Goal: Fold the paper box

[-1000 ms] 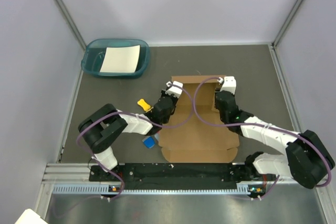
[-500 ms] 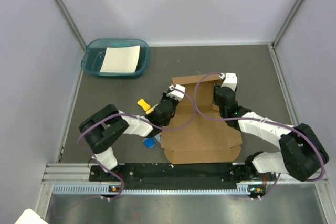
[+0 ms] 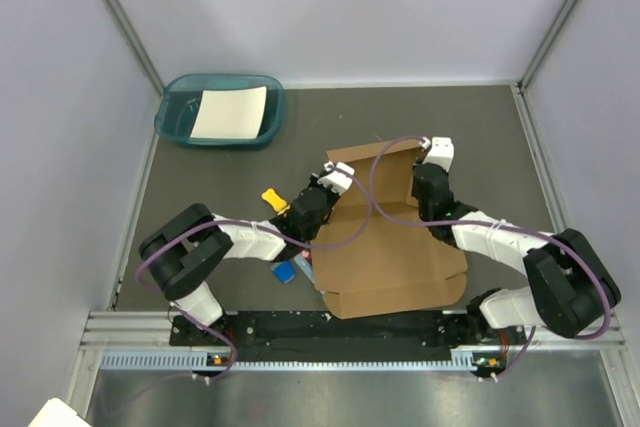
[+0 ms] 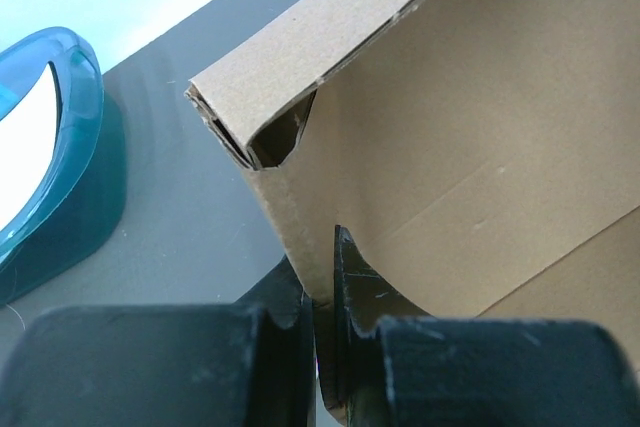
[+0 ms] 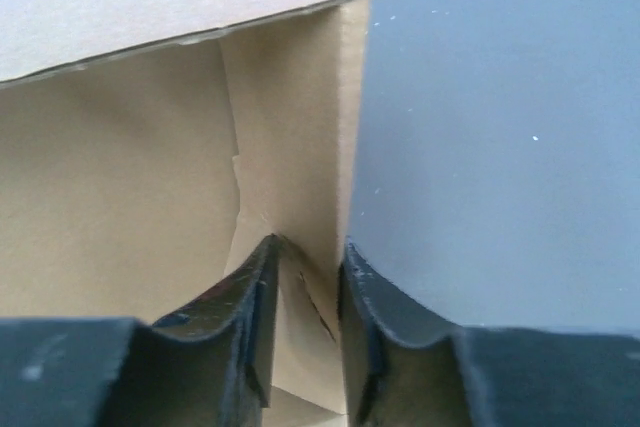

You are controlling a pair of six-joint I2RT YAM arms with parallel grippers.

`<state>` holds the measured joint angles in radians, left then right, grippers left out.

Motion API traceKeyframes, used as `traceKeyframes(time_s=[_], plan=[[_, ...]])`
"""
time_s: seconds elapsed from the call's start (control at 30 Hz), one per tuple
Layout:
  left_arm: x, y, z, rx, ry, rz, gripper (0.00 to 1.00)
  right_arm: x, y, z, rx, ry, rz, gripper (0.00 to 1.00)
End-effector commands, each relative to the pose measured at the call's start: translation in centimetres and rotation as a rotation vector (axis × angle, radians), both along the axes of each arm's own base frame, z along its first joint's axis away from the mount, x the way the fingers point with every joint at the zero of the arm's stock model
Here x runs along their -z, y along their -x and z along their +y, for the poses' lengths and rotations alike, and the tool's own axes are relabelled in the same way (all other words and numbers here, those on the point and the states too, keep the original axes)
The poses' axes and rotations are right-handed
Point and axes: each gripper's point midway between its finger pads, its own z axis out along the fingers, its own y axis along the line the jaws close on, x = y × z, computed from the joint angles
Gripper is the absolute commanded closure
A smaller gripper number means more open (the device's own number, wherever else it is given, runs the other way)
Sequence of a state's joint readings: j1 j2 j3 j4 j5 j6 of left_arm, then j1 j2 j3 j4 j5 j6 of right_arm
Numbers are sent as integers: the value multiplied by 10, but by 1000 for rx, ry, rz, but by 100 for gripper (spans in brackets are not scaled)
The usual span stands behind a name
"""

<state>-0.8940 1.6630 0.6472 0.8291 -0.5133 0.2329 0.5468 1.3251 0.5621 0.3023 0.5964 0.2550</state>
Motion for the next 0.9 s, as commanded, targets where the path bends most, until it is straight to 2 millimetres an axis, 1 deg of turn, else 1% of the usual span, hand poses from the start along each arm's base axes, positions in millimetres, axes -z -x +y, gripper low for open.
traceKeyframes(time_s=[0.0, 0.1, 0.2, 0.33, 0.37, 0.4, 0.43, 0.5, 0.53, 0.57, 0.6, 0.7, 0.8, 0.87], plan=[[41, 61, -57, 416, -113, 170, 100, 38, 14, 42, -170, -78, 155, 87], [36, 62, -57, 427, -110, 173, 100, 39, 14, 42, -173, -79, 161, 95], [32, 61, -57, 428, -98, 175, 100, 39, 17, 41, -168, -78, 173, 100], [31, 57, -57, 406, -90, 180, 100, 38, 24, 37, -153, -73, 191, 100], [31, 54, -56, 391, -90, 181, 100, 38, 27, 38, -154, -69, 192, 100], [31, 48, -55, 363, -95, 177, 100, 39, 31, 34, -132, -45, 202, 100], [32, 46, -54, 348, -99, 176, 100, 35, 38, 41, -154, -45, 194, 100], [29, 41, -55, 338, -104, 166, 100, 34, 45, 43, -144, -45, 188, 100], [29, 40, -56, 341, -108, 163, 100, 35, 51, 43, -147, -58, 196, 94], [27, 39, -57, 348, -109, 154, 100, 35, 53, 42, -134, -83, 196, 84], [26, 39, -59, 357, -112, 151, 100, 34, 54, 40, -127, -84, 193, 71], [26, 40, -61, 380, -120, 148, 100, 32, 55, 32, -97, -62, 189, 56], [26, 43, -62, 396, -121, 150, 100, 30, 55, 32, -98, -57, 199, 49], [28, 44, -62, 406, -122, 154, 100, 31, 54, 31, -93, -52, 210, 48]])
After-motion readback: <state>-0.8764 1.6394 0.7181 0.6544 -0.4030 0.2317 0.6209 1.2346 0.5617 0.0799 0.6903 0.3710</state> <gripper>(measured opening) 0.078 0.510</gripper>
